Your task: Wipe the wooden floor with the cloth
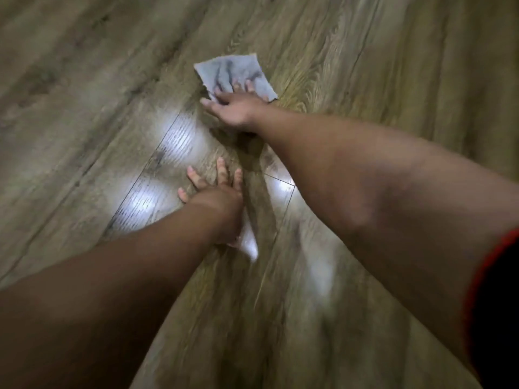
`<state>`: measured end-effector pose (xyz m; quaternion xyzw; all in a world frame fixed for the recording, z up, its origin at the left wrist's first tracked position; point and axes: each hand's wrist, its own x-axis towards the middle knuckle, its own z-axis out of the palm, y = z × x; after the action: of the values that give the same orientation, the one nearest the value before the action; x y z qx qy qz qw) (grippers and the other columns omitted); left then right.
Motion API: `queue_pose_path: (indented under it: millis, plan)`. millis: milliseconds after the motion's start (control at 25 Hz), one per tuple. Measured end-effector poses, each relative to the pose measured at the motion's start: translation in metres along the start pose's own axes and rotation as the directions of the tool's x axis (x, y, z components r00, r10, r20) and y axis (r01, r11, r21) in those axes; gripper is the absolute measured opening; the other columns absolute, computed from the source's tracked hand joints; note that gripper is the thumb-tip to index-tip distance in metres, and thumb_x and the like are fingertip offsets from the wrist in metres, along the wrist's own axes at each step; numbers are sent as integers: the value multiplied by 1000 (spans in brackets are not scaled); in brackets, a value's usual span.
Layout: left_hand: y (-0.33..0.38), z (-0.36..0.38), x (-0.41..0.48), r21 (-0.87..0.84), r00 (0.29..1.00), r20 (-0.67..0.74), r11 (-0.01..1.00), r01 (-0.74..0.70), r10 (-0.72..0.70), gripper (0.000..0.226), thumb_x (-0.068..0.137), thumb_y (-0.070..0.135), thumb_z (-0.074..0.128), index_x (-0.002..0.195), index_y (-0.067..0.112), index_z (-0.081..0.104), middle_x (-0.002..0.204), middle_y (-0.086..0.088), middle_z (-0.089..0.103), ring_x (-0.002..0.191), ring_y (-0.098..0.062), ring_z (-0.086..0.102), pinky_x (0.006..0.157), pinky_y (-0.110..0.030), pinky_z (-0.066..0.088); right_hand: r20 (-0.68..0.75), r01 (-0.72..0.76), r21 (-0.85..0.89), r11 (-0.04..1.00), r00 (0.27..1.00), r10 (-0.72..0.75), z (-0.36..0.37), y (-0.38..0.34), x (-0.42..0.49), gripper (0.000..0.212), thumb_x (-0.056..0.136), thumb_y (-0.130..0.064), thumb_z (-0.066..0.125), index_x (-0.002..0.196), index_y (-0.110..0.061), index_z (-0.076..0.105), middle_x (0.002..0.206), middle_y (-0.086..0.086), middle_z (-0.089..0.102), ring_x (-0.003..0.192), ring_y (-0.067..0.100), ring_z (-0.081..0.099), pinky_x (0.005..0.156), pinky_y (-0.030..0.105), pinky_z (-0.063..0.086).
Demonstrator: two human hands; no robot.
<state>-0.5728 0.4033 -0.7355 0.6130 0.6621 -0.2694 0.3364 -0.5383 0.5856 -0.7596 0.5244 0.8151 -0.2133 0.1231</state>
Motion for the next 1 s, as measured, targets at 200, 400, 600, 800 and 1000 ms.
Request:
queue_pose_path:
  millis: [200,400,600,800,1000]
  plan:
    - [-5,2,6,-40,1000,1,999,-10,10,140,75,32,85,150,16,-32,149,-14,-50,135,-66,-26,110,-77,12,-177,23,-24,999,984,-27,35,132,-87,67,96,-69,19,154,-36,24,165,7,14,153,25,5,123,48,13]
    - [2,0,4,-72,999,33,997,4,-1,138,79,29,84,147,13,-35,145,-18,-53,131,-69,-28,108,-80,10,-147,-630,49,775,763,629,98,375,-300,67,87,-82,19,130,-38,46,128,19,58,117,42,53,99,58,45]
    - [9,-5,2,-57,999,31,998,8,-6,135,80,27,83,148,11,-33,147,-19,-51,131,-70,-26,108,-79,11,-278,-737,40,675,640,716,79,356,-232,88,77,-92,15,119,-26,55,123,18,63,115,43,56,100,61,44]
    - [2,5,11,23,999,-31,1000,-21,22,137,78,29,83,149,11,-33,149,-19,-49,132,-69,-25,107,-79,16,-316,-388,200,900,844,434,36,120,-88,73,93,-72,22,153,-32,31,161,11,27,152,28,12,122,49,8]
    - [-18,11,26,129,995,-22,988,-89,93,112,58,50,90,151,18,37,152,-14,41,139,-50,33,103,-71,38,-43,233,118,965,972,-229,50,-33,-66,57,102,-58,24,151,-32,36,164,1,19,153,22,6,123,42,1]
